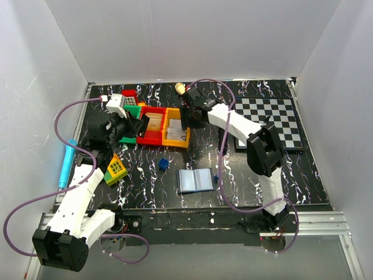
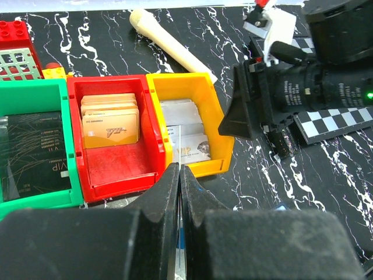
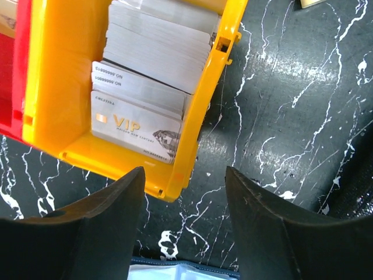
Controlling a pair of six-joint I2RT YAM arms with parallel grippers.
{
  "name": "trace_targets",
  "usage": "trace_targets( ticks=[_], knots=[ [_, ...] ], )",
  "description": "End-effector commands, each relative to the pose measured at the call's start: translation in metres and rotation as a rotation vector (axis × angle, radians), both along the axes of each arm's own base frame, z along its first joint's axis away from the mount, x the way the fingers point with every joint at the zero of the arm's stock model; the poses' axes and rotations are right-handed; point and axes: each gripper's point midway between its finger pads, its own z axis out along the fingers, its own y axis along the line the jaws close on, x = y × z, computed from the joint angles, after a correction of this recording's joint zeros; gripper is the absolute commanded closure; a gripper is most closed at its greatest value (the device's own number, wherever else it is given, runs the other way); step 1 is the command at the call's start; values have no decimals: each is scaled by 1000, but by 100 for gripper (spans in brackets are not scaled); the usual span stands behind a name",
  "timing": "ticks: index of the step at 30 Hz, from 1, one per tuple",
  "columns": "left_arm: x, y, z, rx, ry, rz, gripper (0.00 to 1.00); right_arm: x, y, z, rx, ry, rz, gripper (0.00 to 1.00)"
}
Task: Take the credit cards out of the card holder
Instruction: Move the storage box to the center of the board.
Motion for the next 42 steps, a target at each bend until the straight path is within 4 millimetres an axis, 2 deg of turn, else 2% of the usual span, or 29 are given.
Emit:
trace_targets(
  ticks=[1, 11, 20, 25, 32, 42],
  knots=[
    [-6, 1, -4, 1, 5, 8, 100, 10, -5, -8, -30, 35, -23, 38],
    [-6, 1, -12, 18, 24, 2, 100, 13, -21, -33, -57, 107, -58, 52],
    [-6, -1, -16, 39, 26, -4, 100, 8, -44, -34, -49, 117, -103, 69],
    [-5, -3, -17, 57, 25, -26, 100, 2, -64, -33, -59, 120, -125, 76],
    [-4, -13, -22, 70, 39, -83, 100, -14, -97, -42, -92, 121, -134, 79],
    [-5, -29, -36, 115, 55, -200, 100, -12, -132, -34, -76, 111, -205, 81]
  ],
)
